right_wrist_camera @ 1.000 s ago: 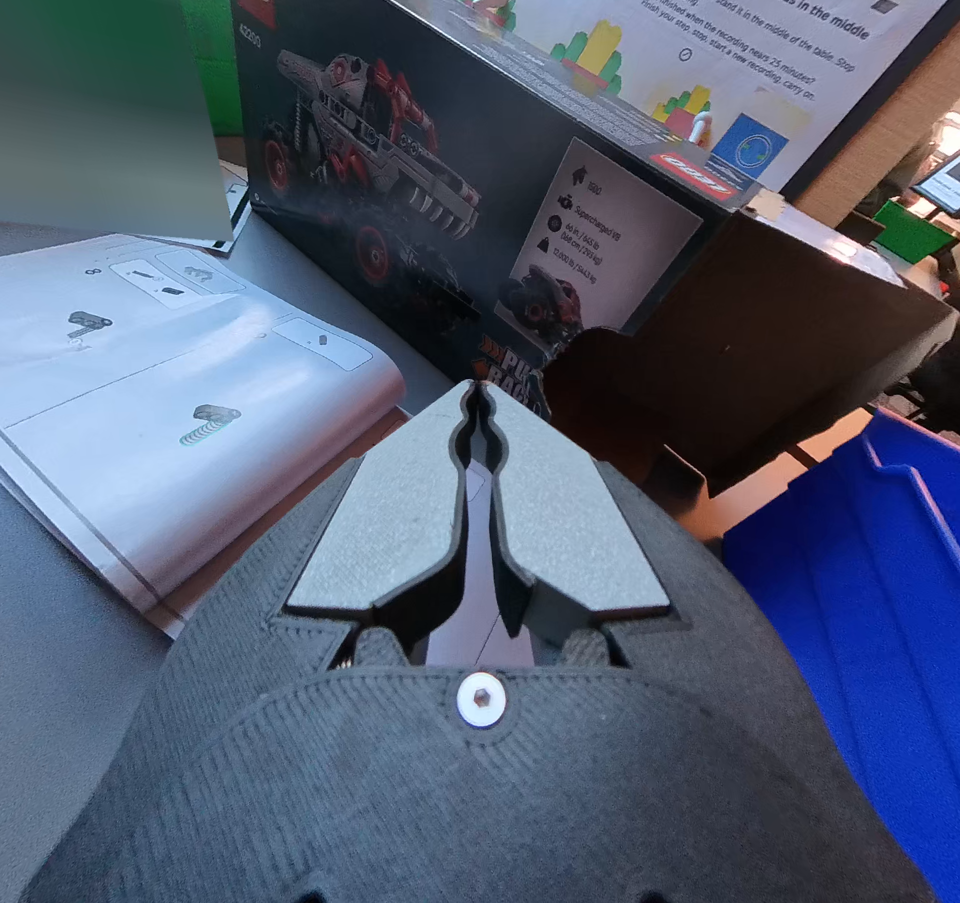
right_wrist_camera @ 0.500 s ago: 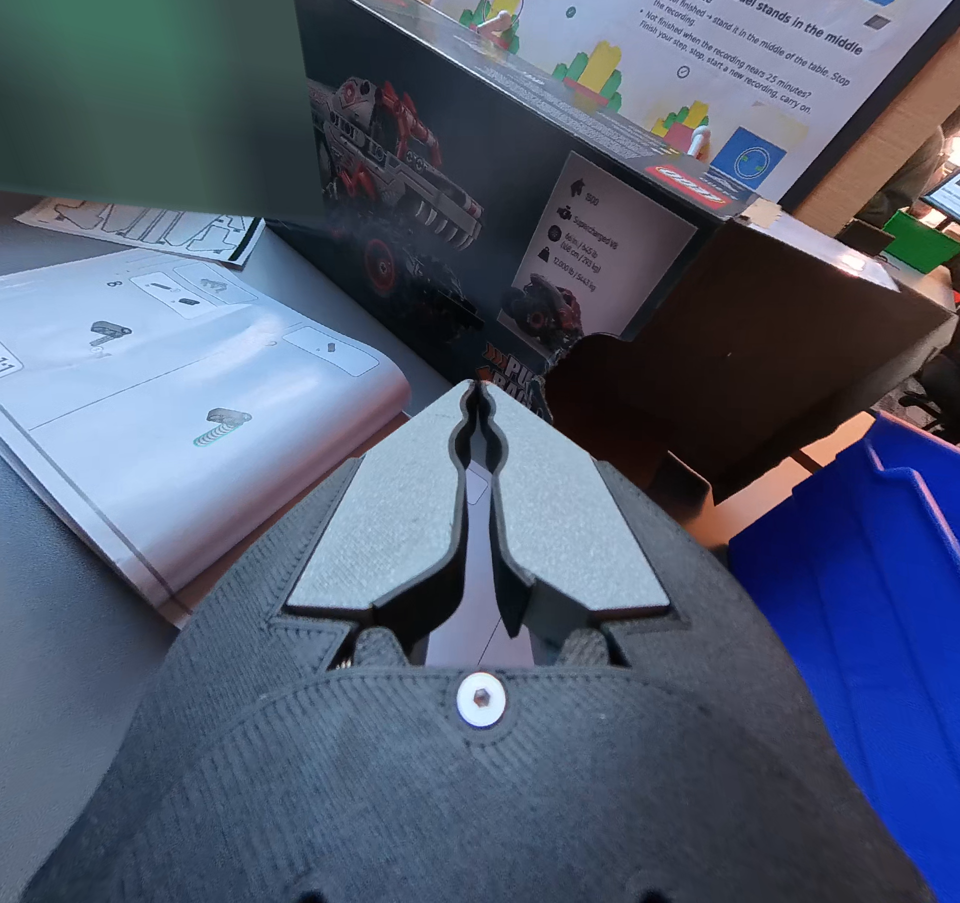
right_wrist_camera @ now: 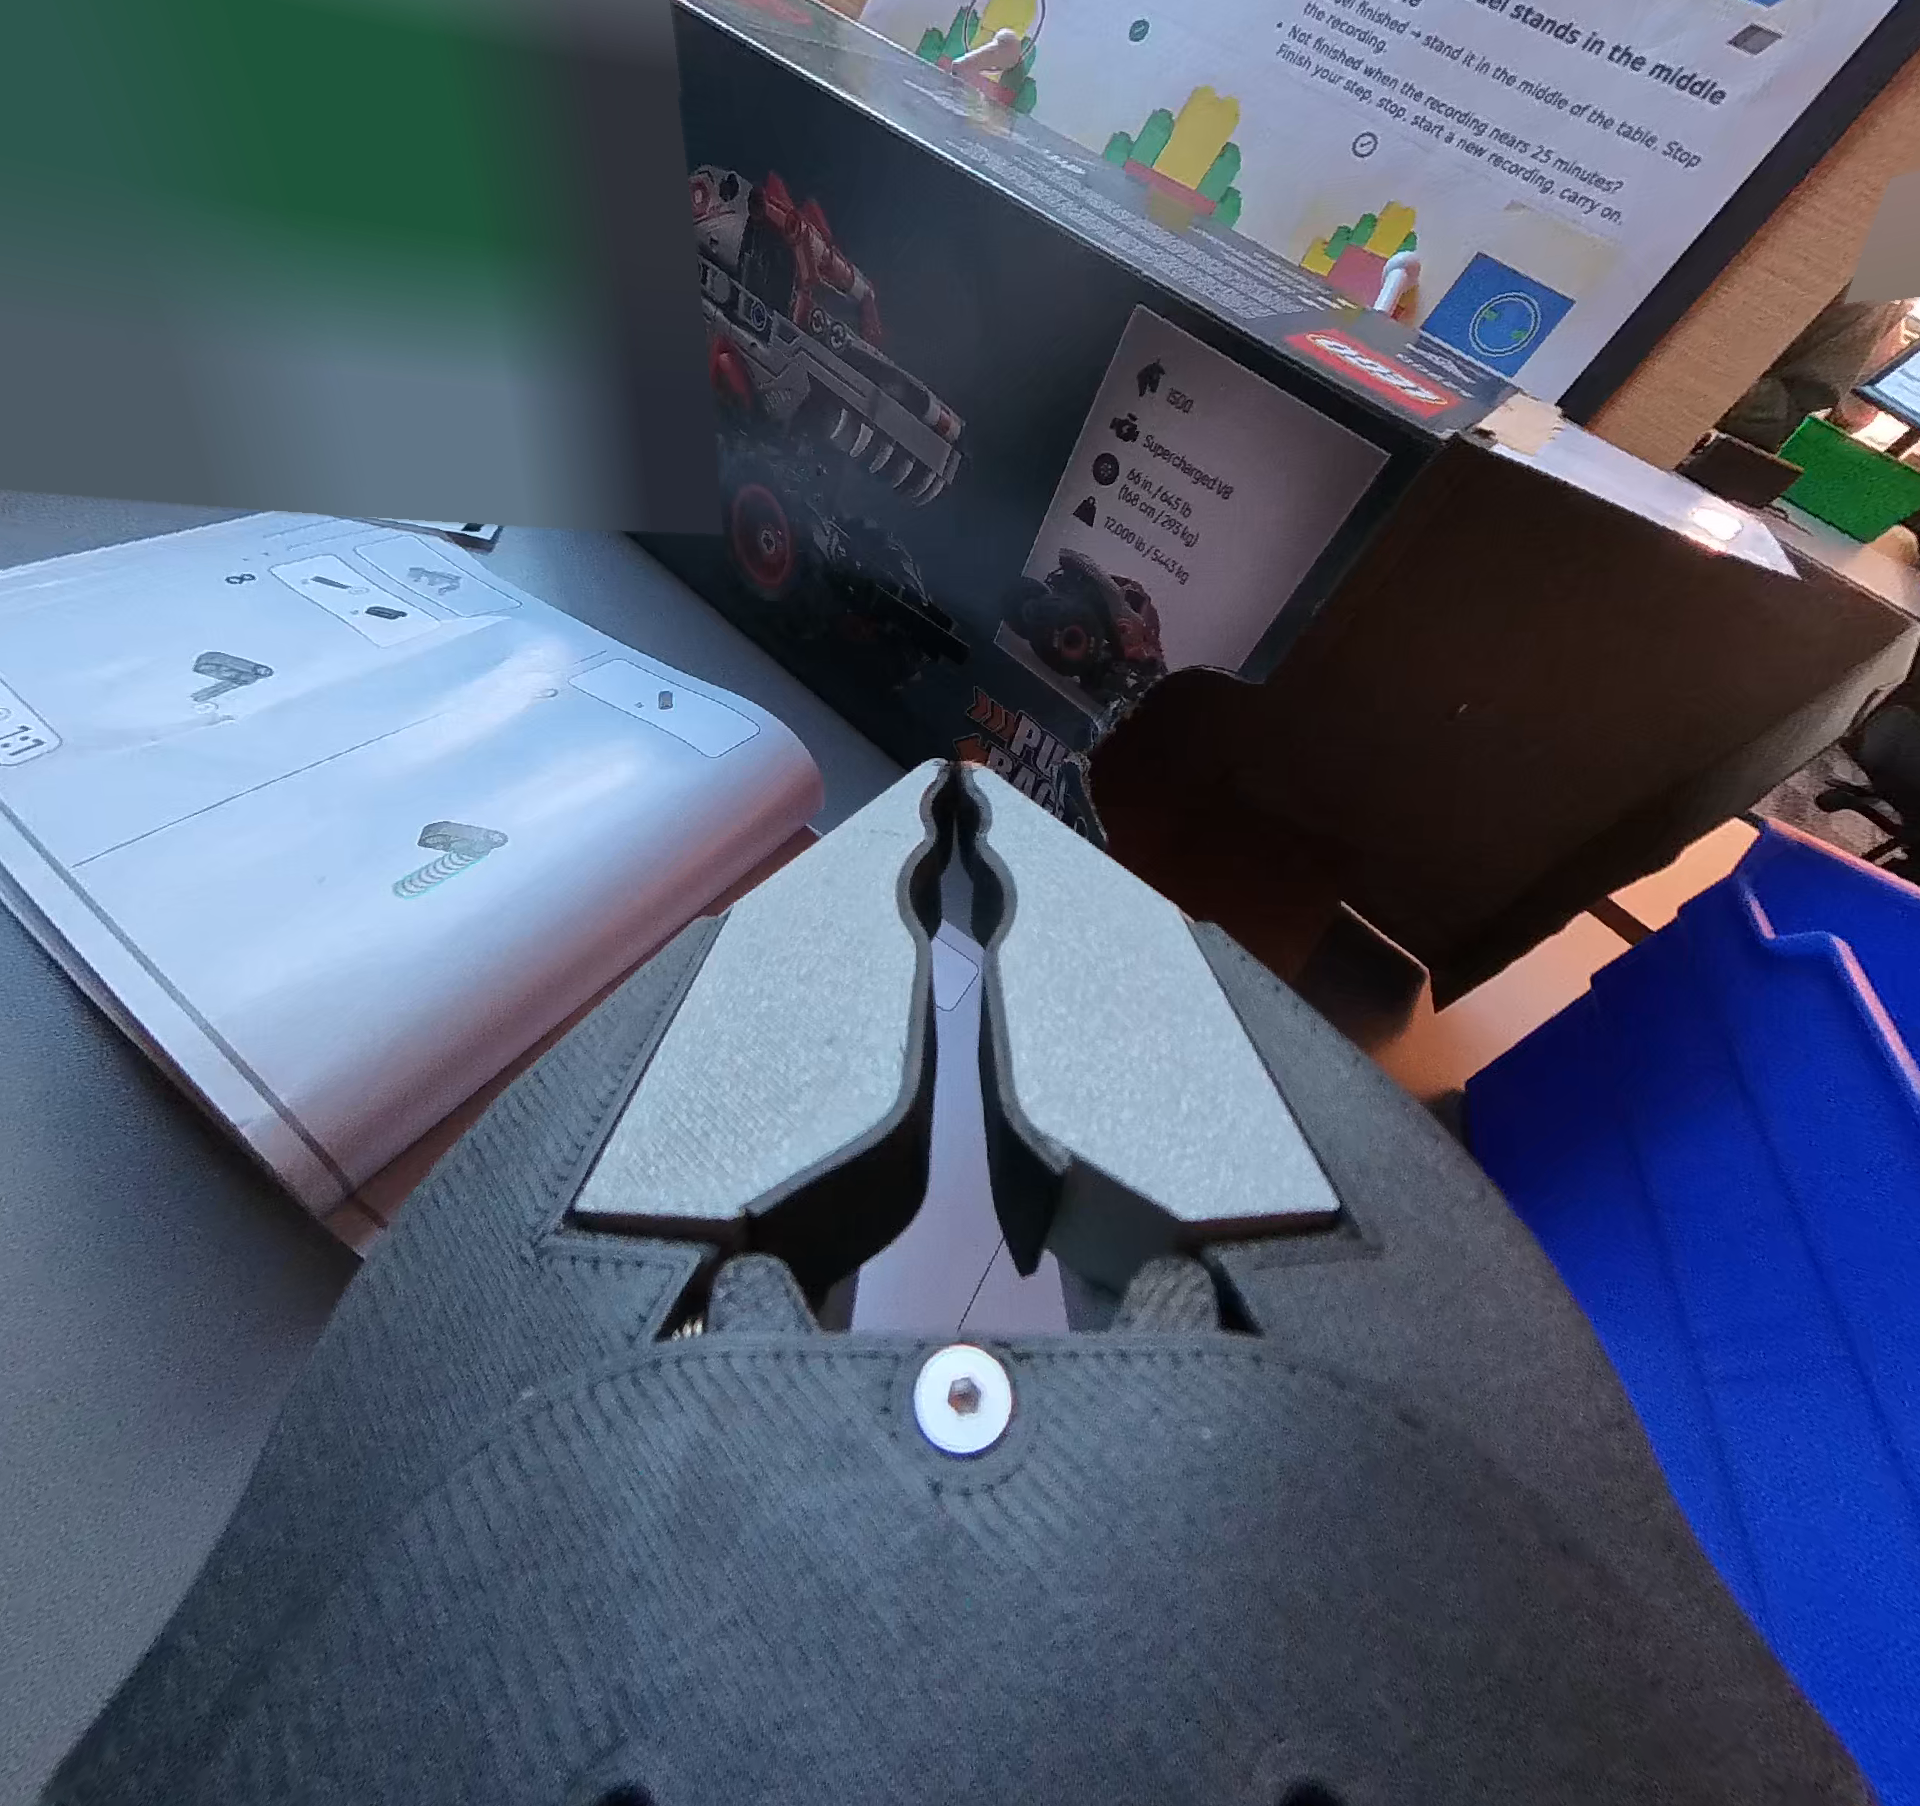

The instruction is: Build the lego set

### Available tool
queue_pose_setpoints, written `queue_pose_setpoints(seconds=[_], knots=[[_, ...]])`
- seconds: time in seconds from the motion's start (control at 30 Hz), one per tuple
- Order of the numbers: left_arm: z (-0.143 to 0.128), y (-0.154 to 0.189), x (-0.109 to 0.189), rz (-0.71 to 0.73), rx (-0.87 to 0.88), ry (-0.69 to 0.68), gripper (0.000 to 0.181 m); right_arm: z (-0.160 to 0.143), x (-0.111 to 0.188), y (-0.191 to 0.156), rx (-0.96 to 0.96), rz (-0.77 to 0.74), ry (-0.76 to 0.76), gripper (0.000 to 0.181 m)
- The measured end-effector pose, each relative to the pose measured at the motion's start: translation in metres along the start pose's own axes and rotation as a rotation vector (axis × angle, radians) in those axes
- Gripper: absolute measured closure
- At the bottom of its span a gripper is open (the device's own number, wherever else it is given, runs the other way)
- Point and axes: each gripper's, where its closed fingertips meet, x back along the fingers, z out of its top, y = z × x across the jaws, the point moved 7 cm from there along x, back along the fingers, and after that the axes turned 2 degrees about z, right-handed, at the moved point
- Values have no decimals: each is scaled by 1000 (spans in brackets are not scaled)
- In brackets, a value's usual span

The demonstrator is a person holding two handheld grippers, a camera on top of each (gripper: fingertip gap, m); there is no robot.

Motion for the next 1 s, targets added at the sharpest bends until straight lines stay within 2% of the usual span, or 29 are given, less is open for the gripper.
queue_pose_setpoints(seconds=[0.03, 0.07, 0.1, 0.3, 0.37, 0.47, 0.57, 0.63, 0.67, 0.7, 0.73, 0.77, 0.8, 0.93, 1.0], knots=[[3, 5, -6, -22, -43, -31, 181, 0, 0, 0, 1, 0, 0, 181], [6, 1, -11, 43, -93, -68, 181, 0, 0, 0, 2, -1, 0, 181], [8, 4, -11, 24, -141, -96, 181, 0, 0, 0, 4, -1, -1, 181], [48, 13, 1, -22, -313, 242, 181, 0, 0, 1, -4, -2, -1, 181], [55, 5, 3, -49, -242, 255, 181, 0, 0, 1, -6, -2, 3, 181], [56, -19, 8, 24, -91, 294, 181, 0, 1, 0, -1, -1, 9, 181], [64, -24, 25, -122, 29, 474, 181, 0, 0, 0, 0, 1, 6, 181], [67, -16, 31, -275, 49, 532, 158, 0, 0, 0, -2, 2, 5, 181], [66, -10, 29, -339, 38, 519, 144, 0, 0, 0, -4, 2, 5, 181], [65, -5, 25, -359, 27, 487, 134, 0, 0, 0, -6, 1, 5, 181], [66, -3, 19, -336, 21, 453, 132, 0, 0, 0, -6, 1, 5, 181], [68, -2, 14, -306, 15, 420, 135, 0, 0, 0, -6, 0, 5, 181], [71, -1, 10, -289, 5, 397, 150, 0, 0, 0, -5, 0, 3, 181], [80, -4, 9, -254, 31, 369, 173, 0, 0, 0, -2, 0, 0, 181], [82, -9, 10, -183, 39, 366, 173, 0, 0, 0, -4, 1, 0, 181]])
